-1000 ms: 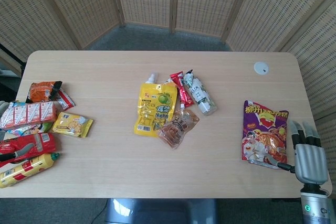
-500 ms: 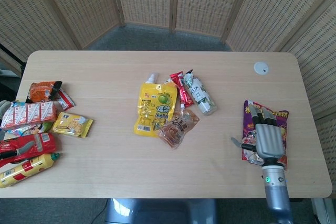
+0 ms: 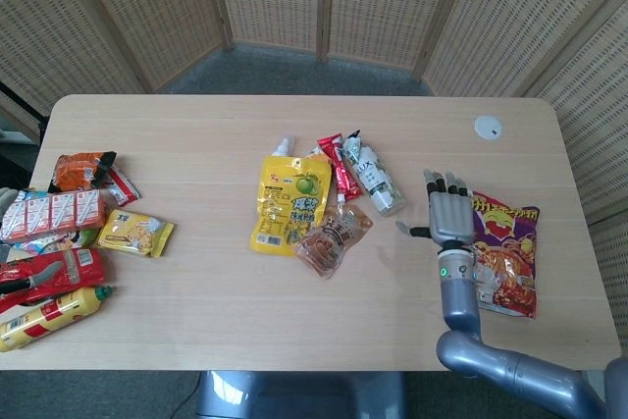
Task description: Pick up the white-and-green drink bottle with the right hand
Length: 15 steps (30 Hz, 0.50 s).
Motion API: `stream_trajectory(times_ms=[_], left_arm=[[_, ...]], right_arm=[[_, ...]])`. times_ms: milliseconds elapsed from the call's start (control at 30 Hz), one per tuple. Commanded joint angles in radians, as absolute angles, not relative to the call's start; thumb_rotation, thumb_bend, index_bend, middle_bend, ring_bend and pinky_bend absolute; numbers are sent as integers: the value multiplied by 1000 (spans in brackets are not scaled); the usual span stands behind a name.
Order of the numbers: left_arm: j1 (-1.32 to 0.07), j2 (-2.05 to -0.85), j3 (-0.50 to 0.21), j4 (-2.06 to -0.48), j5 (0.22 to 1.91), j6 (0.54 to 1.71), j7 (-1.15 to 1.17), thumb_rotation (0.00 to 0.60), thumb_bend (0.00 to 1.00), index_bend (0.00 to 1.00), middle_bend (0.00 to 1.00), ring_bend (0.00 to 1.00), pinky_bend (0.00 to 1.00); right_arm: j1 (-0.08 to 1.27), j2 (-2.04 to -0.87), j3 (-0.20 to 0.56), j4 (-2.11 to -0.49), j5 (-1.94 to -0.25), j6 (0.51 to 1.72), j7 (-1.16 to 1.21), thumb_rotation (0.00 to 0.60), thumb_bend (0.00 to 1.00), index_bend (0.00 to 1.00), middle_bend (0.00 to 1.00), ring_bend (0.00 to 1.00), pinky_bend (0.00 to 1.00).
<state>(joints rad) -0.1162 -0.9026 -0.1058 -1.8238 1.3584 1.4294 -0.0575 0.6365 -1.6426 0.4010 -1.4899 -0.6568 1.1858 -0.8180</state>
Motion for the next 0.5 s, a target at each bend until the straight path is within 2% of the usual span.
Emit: stream_trajectory(times_ms=[33, 500], left_arm=[[-119, -907, -107, -1821, 1353, 1424, -51, 344, 0, 0, 0, 0, 0], [-126, -921, -109, -1813, 1337, 1413, -30, 348, 0, 0, 0, 0, 0]], right_arm=[[705, -1709, 431, -1387, -565, 1155, -854, 600, 0, 0, 0, 0, 0], [881, -1863, 497, -1172, -354, 1178, -986, 600, 0, 0, 0, 0, 0]])
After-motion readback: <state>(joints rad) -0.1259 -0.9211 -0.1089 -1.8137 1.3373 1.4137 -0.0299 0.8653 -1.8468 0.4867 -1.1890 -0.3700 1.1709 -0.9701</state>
